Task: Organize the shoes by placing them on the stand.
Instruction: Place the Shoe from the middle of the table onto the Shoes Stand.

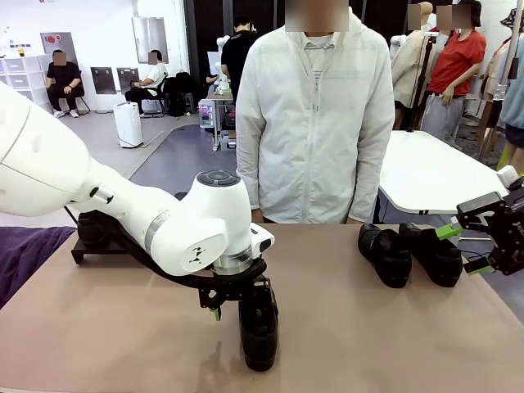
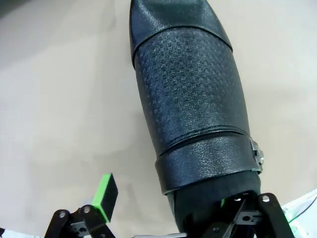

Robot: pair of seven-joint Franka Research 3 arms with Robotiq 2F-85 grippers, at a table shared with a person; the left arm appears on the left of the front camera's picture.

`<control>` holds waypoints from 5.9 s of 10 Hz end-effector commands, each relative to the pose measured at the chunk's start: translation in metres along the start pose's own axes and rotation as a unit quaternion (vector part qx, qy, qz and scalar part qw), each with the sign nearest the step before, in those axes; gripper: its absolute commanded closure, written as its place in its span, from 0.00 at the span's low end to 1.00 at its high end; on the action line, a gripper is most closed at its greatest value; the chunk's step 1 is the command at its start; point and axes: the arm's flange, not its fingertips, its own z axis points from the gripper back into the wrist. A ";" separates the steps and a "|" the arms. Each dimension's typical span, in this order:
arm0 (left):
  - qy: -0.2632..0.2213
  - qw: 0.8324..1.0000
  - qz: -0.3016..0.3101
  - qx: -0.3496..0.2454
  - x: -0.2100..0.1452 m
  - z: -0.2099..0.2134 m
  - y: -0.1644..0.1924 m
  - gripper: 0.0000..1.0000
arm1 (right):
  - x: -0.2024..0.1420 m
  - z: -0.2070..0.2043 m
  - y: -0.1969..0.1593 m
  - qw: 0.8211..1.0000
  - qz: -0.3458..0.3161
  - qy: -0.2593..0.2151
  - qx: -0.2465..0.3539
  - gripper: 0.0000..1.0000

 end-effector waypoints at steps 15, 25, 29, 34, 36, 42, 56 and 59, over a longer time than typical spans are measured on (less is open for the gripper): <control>-0.172 0.969 -0.174 -0.007 -0.078 0.129 0.046 1.00 | 0.000 0.004 0.000 1.000 0.005 0.004 -0.007 0.00; -0.214 0.976 -0.006 -0.049 -0.043 0.228 0.238 1.00 | 0.000 0.004 0.000 1.000 0.005 0.004 -0.007 0.00; -0.200 0.979 -0.001 -0.040 -0.048 0.224 0.234 1.00 | 0.000 0.004 0.000 1.000 0.005 0.004 -0.007 0.00; -0.131 0.983 0.013 -0.130 0.100 0.229 0.340 1.00 | 0.000 0.004 0.000 1.000 0.005 0.004 -0.007 0.00; -0.153 0.984 0.018 -0.094 0.135 0.205 0.358 1.00 | 0.000 0.004 0.000 1.000 0.005 0.004 -0.007 0.00; -0.236 0.970 0.033 -0.043 0.183 0.125 0.361 1.00 | 0.000 0.004 0.000 1.000 0.005 0.004 -0.007 0.00; -0.238 0.971 0.022 -0.020 0.183 0.105 0.351 0.00 | 0.000 0.004 0.000 1.000 0.005 0.004 -0.007 0.00; -0.245 0.970 -0.001 0.008 0.149 0.158 0.329 0.00 | 0.000 0.004 0.000 1.000 0.005 0.004 -0.007 0.00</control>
